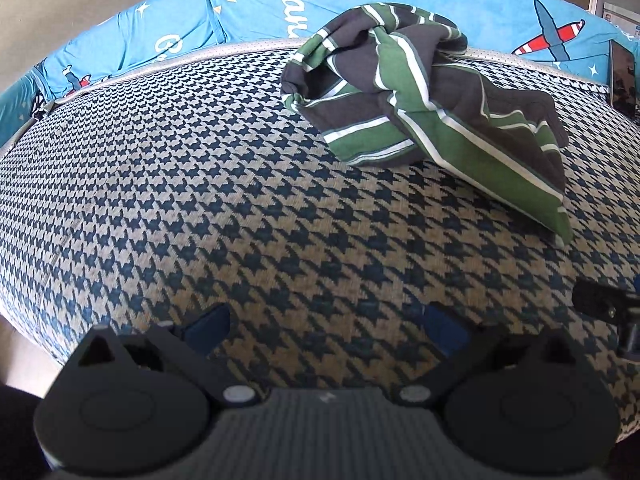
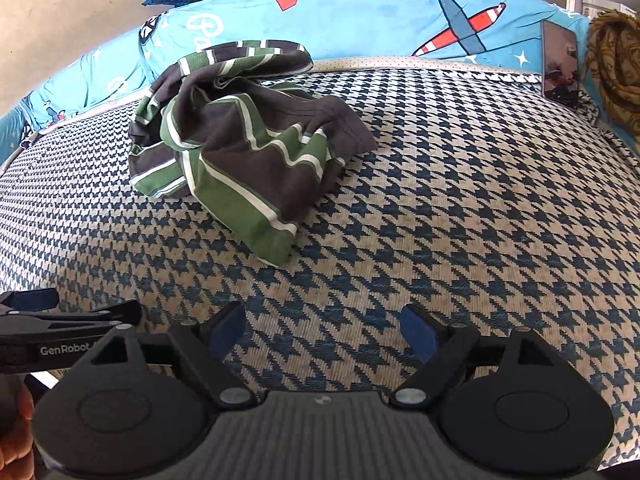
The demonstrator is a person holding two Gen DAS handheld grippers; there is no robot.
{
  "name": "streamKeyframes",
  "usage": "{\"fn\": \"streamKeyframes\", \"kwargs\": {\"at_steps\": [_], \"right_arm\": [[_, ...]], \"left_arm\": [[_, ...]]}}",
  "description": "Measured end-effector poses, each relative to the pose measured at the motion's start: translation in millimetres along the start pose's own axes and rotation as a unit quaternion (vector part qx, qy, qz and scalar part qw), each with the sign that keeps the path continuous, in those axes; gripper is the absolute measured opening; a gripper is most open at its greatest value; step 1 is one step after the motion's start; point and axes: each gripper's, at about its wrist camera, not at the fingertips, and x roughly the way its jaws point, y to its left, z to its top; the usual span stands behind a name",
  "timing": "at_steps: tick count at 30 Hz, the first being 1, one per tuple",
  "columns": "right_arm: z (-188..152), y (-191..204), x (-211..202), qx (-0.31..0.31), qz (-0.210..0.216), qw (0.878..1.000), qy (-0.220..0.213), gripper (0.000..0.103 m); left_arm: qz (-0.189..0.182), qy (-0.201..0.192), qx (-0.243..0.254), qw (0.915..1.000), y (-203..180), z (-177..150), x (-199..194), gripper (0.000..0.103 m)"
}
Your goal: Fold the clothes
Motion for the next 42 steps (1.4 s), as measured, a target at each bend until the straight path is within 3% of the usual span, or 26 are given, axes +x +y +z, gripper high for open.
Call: {"fn": "streamKeyframes", "kwargs": {"at_steps": [5, 11, 42], "right_arm": [[-3, 3, 3, -0.019, -0.009, 1.0, 0.006, 0.097], [-9, 13, 7, -0.052, -0.027, 0.998, 0.011, 0.103], [-11, 15, 6, -0.03, -0.044, 0.998, 0.018, 0.103]], "left_arm": [[-0.011, 0.009, -0.023, 0.9996, 8, -2, 3, 0.103], [-0.011, 0.009, -0.023, 0.9996, 6, 0, 4, 0.103], [-0.02, 0.001, -0.03, 0.9994, 3, 0, 7, 0.103]]}}
